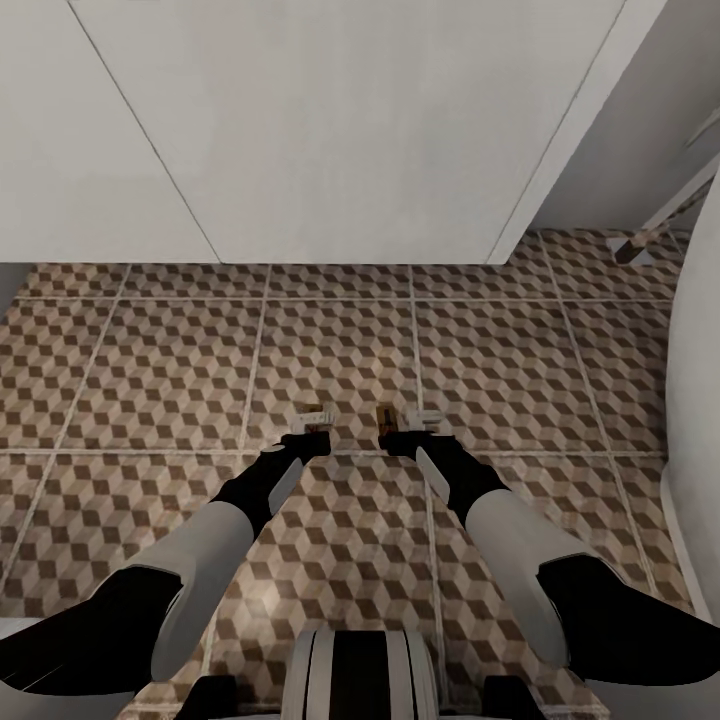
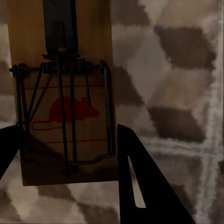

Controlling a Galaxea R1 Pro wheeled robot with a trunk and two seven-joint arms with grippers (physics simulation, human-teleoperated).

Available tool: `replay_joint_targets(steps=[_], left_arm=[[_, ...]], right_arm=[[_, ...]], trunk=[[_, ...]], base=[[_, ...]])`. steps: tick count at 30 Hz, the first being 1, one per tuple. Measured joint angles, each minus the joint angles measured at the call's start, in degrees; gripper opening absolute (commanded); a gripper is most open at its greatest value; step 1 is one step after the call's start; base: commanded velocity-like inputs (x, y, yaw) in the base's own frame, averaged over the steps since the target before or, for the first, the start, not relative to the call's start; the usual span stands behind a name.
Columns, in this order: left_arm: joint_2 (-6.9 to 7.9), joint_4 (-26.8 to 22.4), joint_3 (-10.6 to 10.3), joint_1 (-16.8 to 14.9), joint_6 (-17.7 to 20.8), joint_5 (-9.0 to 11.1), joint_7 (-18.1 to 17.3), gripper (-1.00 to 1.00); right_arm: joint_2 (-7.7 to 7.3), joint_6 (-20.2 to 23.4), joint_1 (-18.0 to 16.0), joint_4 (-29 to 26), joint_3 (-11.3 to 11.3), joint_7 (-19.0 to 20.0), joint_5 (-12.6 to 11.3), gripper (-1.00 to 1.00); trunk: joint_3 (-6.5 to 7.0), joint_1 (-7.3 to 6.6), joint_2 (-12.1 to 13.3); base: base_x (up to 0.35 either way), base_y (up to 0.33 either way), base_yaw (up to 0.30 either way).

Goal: Take the four mousetraps from the cabinet in the bathroom and place them on the bathroom floor. Make sure all four end up on the same floor surface, and ensure that at least two of them are either under or directly next to the same bathroom sink.

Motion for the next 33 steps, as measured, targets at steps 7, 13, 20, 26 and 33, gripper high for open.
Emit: replay_joint_targets(steps=[7,13,20,26,33], left_arm=[[0.0,0.0,0.0,0.0,0.1,-0.1,0.0,-1.0],[0.0,0.0,0.0,0.0,0.1,-0.1,0.0,-1.0],[0.0,0.0,0.0,0.0,0.1,-0.1,0.0,-1.0],[0.0,0.0,0.0,0.0,0.1,-0.1,0.0,-1.0],[0.0,0.0,0.0,0.0,0.1,-0.1,0.0,-1.0]], right_arm=[[0.0,0.0,0.0,0.0,0.0,0.0,0.0,-1.0],[0.0,0.0,0.0,0.0,0.0,0.0,0.0,-1.0],[0.0,0.0,0.0,0.0,0.0,0.0,0.0,-1.0],[0.0,0.0,0.0,0.0,0.0,0.0,0.0,-1.0],[0.0,0.0,0.0,0.0,0.0,0.0,0.0,-1.0]], trunk=[[-0.6,-0.01,0.0],[-0.81,-0.01,0.0],[-0.85,-0.01,0.0],[-0.85,-0.01,0.0],[-0.86,-0.01,0.0]], base=[[0.0,0.0,0.0],[0.0,0.0,0.0],[0.0,0.0,0.0],[0.0,0.0,0.0],[0.0,0.0,0.0]])
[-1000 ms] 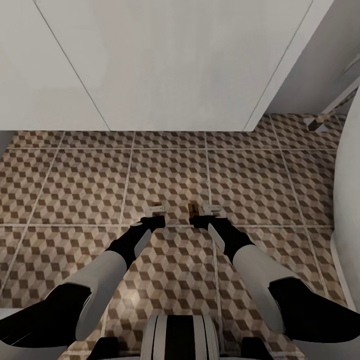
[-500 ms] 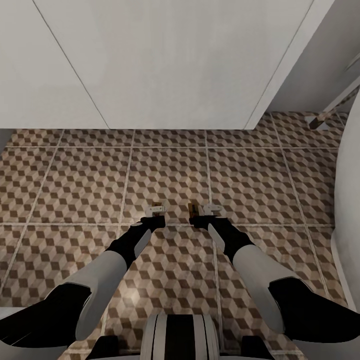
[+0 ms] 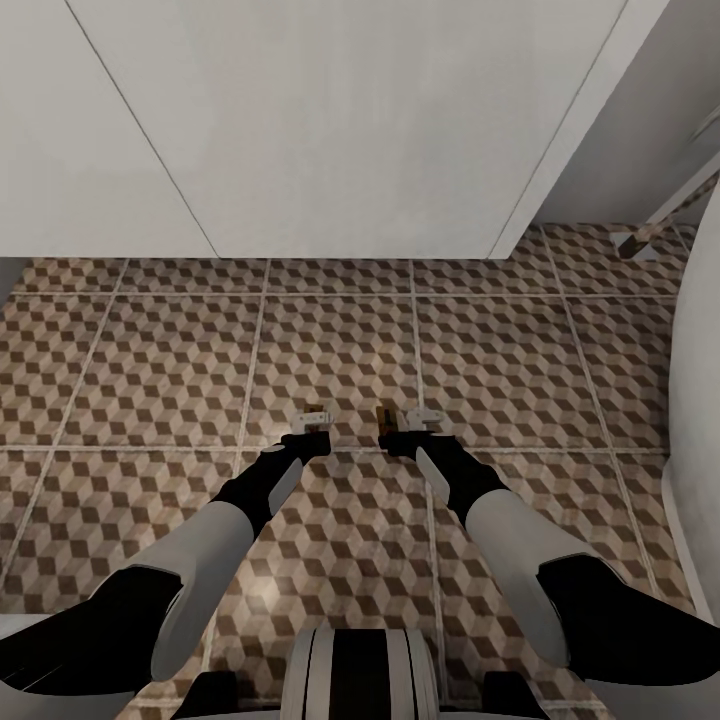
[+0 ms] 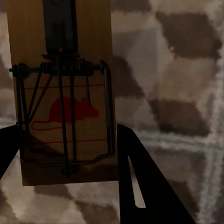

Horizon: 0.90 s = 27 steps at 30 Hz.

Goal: Take the four mousetraps from the cabinet in the bathroom and place them on the bathroom floor. Make sure all four end up on the same floor surface, and ensure that at least two of them are either under or directly next to the same bathroom sink.

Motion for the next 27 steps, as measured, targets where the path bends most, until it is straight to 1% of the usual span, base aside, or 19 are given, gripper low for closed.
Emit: replay_joint_targets(steps=[6,10,15,27], left_arm=[[0.0,0.0,0.0,0.0,0.0,0.0,0.0,-1.0],[0.0,0.0,-0.1,0.0,0.0,-0.1,0.0,-1.0],[0.0,0.0,-0.1,0.0,0.0,-0.1,0.0,-1.0],[0.0,0.0,-0.1,0.0,-0.1,-0.1,0.0,-1.0]], right_arm=[[0.0,0.0,0.0,0.0,-0.1,0.0,0.0,-1.0],[0.0,0.0,0.0,0.0,0.0,0.0,0.0,-1.0],[0.0,0.0,0.0,0.0,-0.1,0.0,0.0,-1.0],[0.0,-0.2,0.0,0.1,0.0,0.0,0.0,-1.0]], trunk=[[0.0,0.0,0.0],[0.0,-0.01,0.0],[0.0,-0.03,0.0],[0.0,-0.04,0.0]], base=[[0.001,0.0,0.0],[0.098,0.0,0.0],[0.262,0.0,0.0],[0.333,0.0,0.0]])
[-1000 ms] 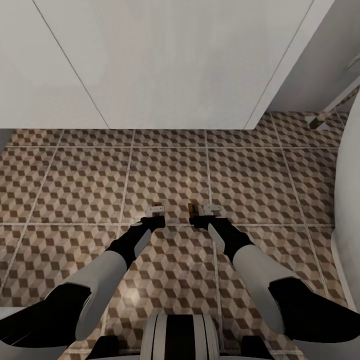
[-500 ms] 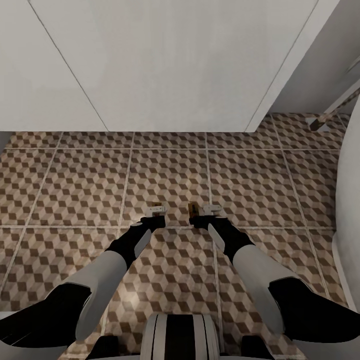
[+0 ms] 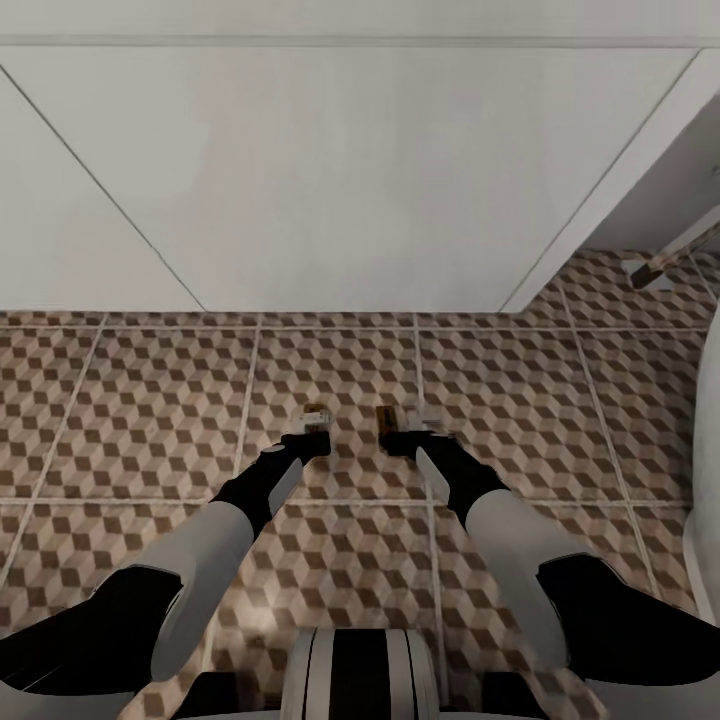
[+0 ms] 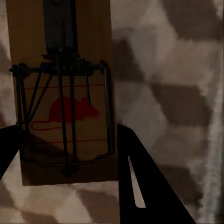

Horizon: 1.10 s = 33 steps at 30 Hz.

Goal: Take the four mousetraps from the cabinet in the bathroom and place them on the bathroom floor. Make sure all four end up on the same floor surface, and ensure that at least two of them are either under or directly next to the same bathroom sink.

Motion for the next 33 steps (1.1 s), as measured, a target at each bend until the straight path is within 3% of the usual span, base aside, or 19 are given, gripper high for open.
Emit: replay_joint_targets(steps=[8,24,27,30,33], left_arm=[[0.0,0.0,0.0,0.0,0.0,0.0,0.0,-1.0],[0.0,0.0,0.0,-0.1,-0.9,-0.1,0.2,-1.0],[0.0,0.5,0.0,-1.5,-1.2,-0.2,0.5,-1.0],[0.0,2.6,0.1,-4.7,-1.7,-0.1,3.1,-1.0],[0.0,3.9,0.2,-5.8,-2.0,0.0,4.2,-1.0]], right_arm=[[0.0,0.0,0.0,0.0,0.0,0.0,0.0,-1.0],[0.0,-1.9,0.0,0.0,0.1,0.1,0.1,-1.0],[0.0,-2.9,0.0,0.0,0.1,0.1,0.1,-1.0],[0.0,-3.4,0.0,0.3,0.1,0.0,0.2,-1.0],[0.0,-3.5,0.0,0.4,0.2,0.0,0.3,-1.0]], trunk=[[0.0,0.02,0.0],[0.0,0.04,0.0],[0.0,0.03,0.0],[0.0,0.03,0.0],[0.0,0.04,0.0]], base=[[0.234,0.0,0.0],[0.02,0.0,0.0],[0.0,0.0,0.0],[0.0,0.0,0.0],[0.0,0.0,0.0]])
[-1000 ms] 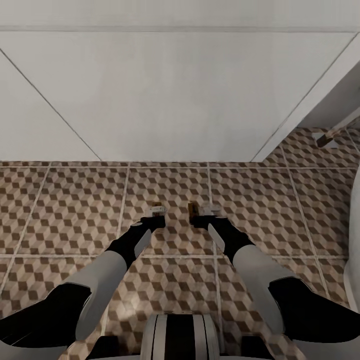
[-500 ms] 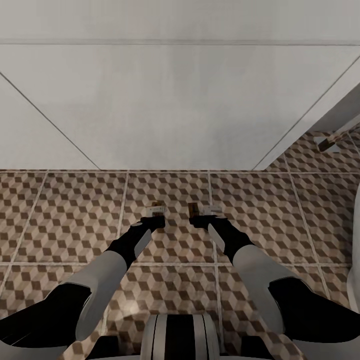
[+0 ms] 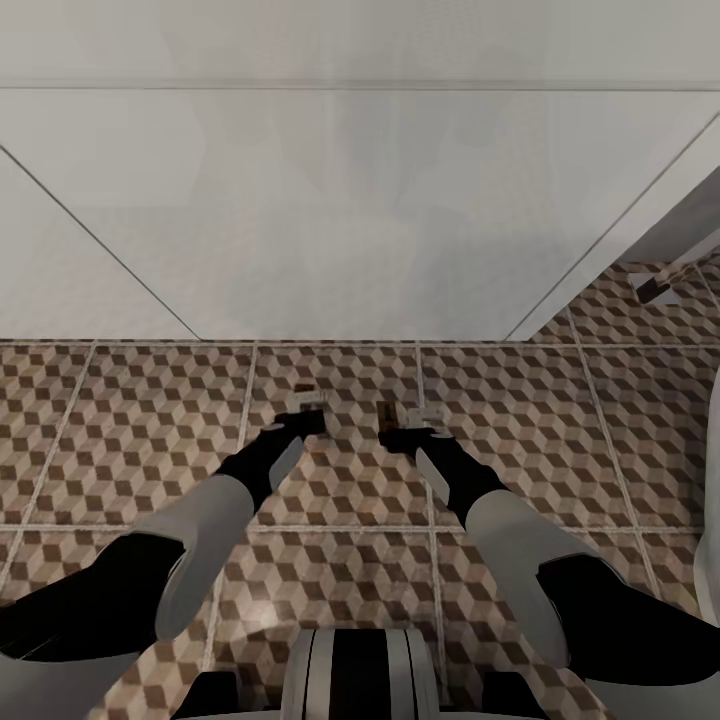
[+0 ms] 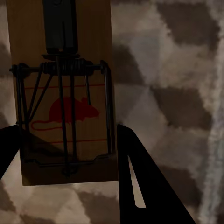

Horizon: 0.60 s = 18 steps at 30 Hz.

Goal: Take the four mousetraps from the cabinet in the bathroom and place them on the bathroom floor. Make sure all four end up on the same floor surface, and ensure that at least two of them are either under or directly next to the same bathroom sink.

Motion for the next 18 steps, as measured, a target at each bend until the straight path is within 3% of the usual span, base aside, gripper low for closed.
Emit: replay_joint_targets(steps=[9,11,13,15,18], left_arm=[[0.0,1.3,0.0,-1.0,-0.3,0.0,0.9,-1.0],[0.0,1.4,0.0,-1.0,-0.3,0.0,0.9,-1.0],[0.0,1.5,0.0,-1.0,-0.3,0.0,1.0,-1.0],[0.0,1.5,0.0,-1.0,-0.3,-0.1,1.0,-1.0],[0.0,1.6,0.0,-1.0,-0.3,-0.1,1.0,-1.0]], right_arm=[[0.0,-1.2,0.0,0.1,0.6,-0.9,0.3,-1.0],[0.0,-2.7,0.0,0.1,2.1,-2.5,0.4,-1.0],[0.0,-5.0,0.0,0.1,5.4,-4.5,0.4,-1.0],[0.0,-6.4,0.0,0.1,7.2,-5.3,0.4,-1.0],[0.0,-7.4,0.0,0.1,8.3,-5.8,0.4,-1.0]], trunk=[[0.0,0.0,0.0],[0.0,0.0,0.0],[0.0,0.0,0.0],[0.0,0.0,0.0],[0.0,0.0,0.0]], base=[[0.0,0.0,0.0],[0.0,0.0,0.0],[0.0,0.0,0.0],[0.0,0.0,0.0],[0.0,0.0,0.0]])
